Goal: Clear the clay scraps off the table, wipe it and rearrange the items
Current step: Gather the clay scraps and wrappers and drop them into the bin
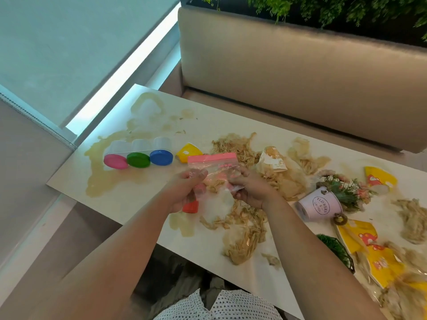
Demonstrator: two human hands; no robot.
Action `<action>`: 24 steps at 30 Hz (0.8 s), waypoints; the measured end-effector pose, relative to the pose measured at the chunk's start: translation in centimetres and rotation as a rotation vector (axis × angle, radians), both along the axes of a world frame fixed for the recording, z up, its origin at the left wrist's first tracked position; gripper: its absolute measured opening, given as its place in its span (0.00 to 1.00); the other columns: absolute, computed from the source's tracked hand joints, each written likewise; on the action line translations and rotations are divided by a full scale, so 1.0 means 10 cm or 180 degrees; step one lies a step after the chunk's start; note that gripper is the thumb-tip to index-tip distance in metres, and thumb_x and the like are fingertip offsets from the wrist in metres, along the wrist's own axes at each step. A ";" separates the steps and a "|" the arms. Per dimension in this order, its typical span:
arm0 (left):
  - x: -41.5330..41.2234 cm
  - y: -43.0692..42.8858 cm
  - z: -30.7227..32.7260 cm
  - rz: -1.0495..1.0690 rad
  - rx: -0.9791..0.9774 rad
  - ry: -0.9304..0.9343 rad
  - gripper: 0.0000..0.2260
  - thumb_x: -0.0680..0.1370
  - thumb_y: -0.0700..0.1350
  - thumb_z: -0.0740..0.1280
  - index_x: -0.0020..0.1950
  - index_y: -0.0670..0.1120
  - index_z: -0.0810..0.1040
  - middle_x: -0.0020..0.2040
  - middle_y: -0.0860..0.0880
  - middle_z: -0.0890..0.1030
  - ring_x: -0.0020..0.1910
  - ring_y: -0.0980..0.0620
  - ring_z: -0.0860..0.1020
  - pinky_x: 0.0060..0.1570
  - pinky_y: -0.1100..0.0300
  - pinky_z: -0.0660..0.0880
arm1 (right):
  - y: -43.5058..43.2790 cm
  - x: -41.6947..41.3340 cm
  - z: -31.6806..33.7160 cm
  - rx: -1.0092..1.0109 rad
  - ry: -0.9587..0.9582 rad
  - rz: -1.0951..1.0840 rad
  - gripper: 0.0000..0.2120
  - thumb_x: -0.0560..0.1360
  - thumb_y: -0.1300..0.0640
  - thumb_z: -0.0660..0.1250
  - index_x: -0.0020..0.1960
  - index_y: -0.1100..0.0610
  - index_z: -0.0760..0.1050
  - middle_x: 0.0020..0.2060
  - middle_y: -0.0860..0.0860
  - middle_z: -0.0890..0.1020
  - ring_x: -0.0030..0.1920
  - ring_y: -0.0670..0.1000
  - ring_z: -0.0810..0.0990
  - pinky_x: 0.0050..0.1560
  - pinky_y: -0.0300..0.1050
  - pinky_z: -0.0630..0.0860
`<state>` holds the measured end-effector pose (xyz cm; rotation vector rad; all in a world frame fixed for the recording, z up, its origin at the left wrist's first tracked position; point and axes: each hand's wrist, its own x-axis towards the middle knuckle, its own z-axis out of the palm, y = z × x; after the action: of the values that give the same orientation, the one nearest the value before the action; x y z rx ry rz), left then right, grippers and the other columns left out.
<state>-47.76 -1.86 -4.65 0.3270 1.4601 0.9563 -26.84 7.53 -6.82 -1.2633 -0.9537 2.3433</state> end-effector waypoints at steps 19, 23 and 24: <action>-0.09 -0.05 0.18 -0.1372 -0.0468 0.0176 0.14 0.75 0.41 0.77 0.60 0.42 0.84 0.55 0.43 0.84 0.51 0.46 0.82 0.47 0.50 0.78 | 0.00 -0.22 0.12 -0.0224 0.0445 0.0257 0.13 0.83 0.62 0.57 0.58 0.64 0.79 0.49 0.63 0.82 0.45 0.60 0.83 0.43 0.53 0.84; -0.12 -0.07 0.09 -0.0233 -0.0181 0.0038 0.10 0.78 0.40 0.74 0.59 0.43 0.83 0.54 0.42 0.86 0.51 0.45 0.84 0.55 0.45 0.80 | -0.05 -0.26 0.07 -0.0507 0.0441 -0.0090 0.23 0.81 0.47 0.55 0.67 0.63 0.71 0.45 0.61 0.80 0.40 0.60 0.81 0.40 0.52 0.80; -0.12 -0.08 0.07 -0.0040 -0.0079 -0.0008 0.07 0.79 0.40 0.72 0.57 0.42 0.82 0.51 0.42 0.85 0.47 0.47 0.83 0.51 0.48 0.80 | -0.09 -0.27 0.06 -0.0514 0.0401 0.0021 0.25 0.81 0.43 0.56 0.68 0.62 0.72 0.44 0.61 0.80 0.40 0.60 0.81 0.39 0.51 0.79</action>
<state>-49.01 -2.65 -3.92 0.3163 1.4649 0.9273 -29.59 6.58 -6.19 -1.1539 -0.7434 2.5143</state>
